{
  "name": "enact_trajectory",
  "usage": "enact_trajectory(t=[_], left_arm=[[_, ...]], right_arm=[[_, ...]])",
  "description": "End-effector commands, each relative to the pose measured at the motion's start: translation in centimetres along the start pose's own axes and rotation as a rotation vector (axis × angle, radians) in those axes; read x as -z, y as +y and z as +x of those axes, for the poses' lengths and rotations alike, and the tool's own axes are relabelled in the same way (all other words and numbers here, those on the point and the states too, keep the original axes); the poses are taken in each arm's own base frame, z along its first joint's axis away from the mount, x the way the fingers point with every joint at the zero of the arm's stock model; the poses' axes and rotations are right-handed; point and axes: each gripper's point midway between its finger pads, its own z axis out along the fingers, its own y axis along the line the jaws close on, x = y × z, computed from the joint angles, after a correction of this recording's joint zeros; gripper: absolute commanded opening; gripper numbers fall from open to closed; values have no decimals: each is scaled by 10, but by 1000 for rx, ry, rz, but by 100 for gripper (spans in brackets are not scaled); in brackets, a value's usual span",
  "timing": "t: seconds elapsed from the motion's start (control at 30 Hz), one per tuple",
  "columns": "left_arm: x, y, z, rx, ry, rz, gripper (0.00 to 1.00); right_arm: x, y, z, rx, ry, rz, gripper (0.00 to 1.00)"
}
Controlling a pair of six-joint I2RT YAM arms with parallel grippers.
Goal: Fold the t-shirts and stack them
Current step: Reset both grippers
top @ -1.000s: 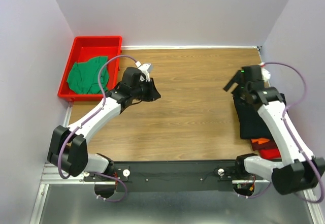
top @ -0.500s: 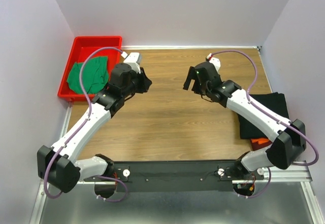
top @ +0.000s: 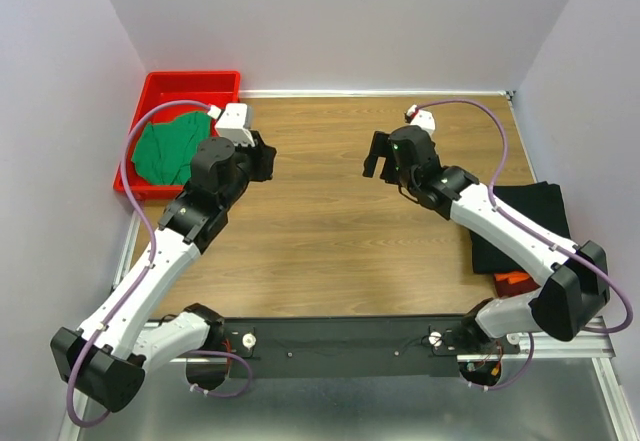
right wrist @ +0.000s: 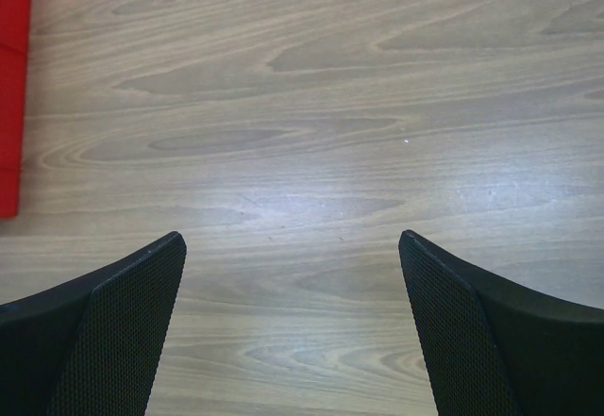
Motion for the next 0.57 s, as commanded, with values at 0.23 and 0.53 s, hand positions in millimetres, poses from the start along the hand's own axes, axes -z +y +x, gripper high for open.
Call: enact_trajectory(t=[0.23, 0.53], left_arm=[[1, 17, -3, -30, -30, -66, 31], [2, 20, -6, -15, -39, -59, 31]], right_arm=[[-2, -2, -3, 56, -35, -6, 100], [-4, 2, -2, 49, -30, -24, 100]])
